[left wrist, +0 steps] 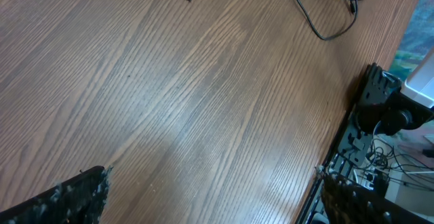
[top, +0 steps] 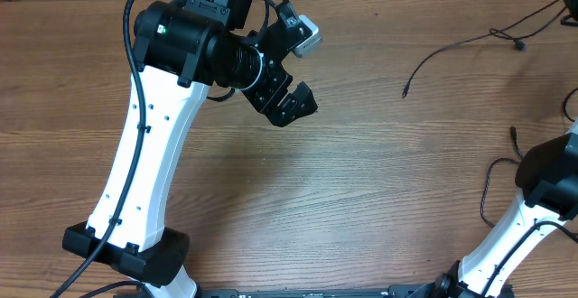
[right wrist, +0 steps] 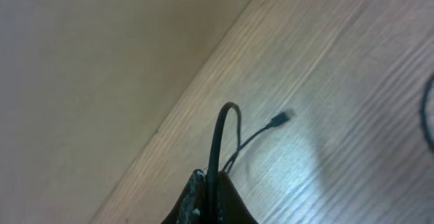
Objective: Untangle cables
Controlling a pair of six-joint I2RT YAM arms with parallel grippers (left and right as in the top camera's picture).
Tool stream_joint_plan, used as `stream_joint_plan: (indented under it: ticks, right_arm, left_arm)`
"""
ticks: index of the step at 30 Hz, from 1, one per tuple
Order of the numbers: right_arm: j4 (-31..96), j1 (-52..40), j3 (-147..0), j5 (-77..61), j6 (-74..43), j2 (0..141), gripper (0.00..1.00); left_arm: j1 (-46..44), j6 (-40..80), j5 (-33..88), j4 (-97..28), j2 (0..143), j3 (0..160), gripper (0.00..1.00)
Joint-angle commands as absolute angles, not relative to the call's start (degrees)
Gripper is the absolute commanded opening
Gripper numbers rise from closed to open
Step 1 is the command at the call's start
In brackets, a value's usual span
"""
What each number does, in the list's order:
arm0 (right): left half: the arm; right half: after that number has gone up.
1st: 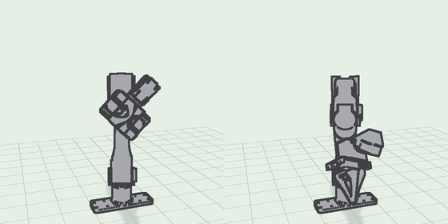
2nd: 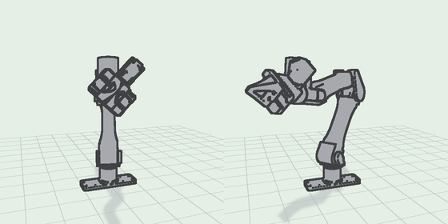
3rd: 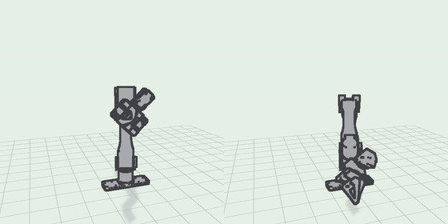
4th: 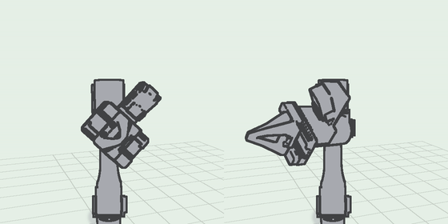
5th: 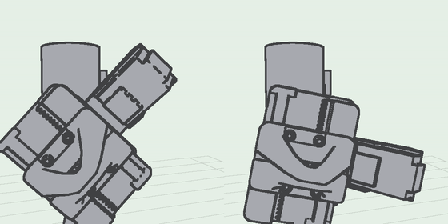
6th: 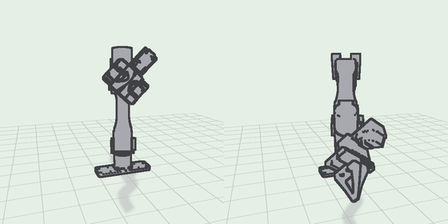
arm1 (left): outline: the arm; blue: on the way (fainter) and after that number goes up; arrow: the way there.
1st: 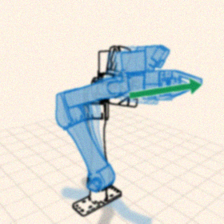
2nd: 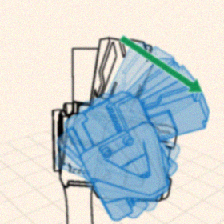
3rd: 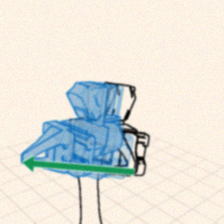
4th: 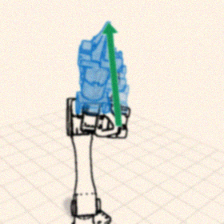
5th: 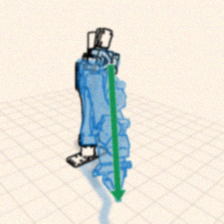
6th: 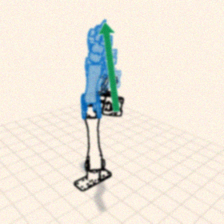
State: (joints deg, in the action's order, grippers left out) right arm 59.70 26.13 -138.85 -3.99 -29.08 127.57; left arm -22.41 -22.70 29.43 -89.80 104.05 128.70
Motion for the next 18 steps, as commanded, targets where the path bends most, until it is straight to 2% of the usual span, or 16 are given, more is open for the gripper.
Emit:
stream_joint_plan:
  ticks: [1, 8, 10, 11, 12, 13, 15, 18]
  right_arm:
    - [60.2, 26.1, -138.5, -1.6, -28.0, 130.1, 0.04]
    - [59.6, 26.0, -135.6, -1.2, -25.2, 134.9, 0.04]
    - [60.2, 26.0, -135.2, -1.1, -22.8, 136.4, 0.09]
    - [60.9, 26.0, -134.9, -0.9, -21.7, 136.9, 0.20]
    - [61.0, 26.1, -134.4, -1.0, -21.3, 136.9, 0.37]
    - [61.2, 26.1, -134.0, -0.9, -20.8, 136.9, 0.62]
    - [61.6, 26.1, -133.5, -0.9, -20.7, 136.9, 0.97]
    - [63.5, 26.1, -133.6, -0.9, -20.7, 136.9, 1.00]
  left_arm:
    - [-22.5, -22.7, 29.4, -89.7, 103.8, 128.7, 1.00]
    - [-22.5, -22.7, 29.4, -89.7, 103.8, 128.7, 1.00]
    - [-22.5, -22.7, 29.4, -89.7, 103.8, 128.7, 1.00]
    - [-22.5, -22.7, 29.4, -89.7, 103.8, 128.7, 1.00]
    - [-22.5, -22.7, 29.4, -89.7, 103.8, 128.7, 1.00]
    - [-22.5, -22.7, 29.4, -89.7, 103.8, 128.7, 1.00]
    - [-22.5, -22.7, 29.4, -89.7, 103.8, 128.7, 1.00]
    - [-22.5, -22.7, 29.4, -89.7, 103.8, 128.7, 1.00]
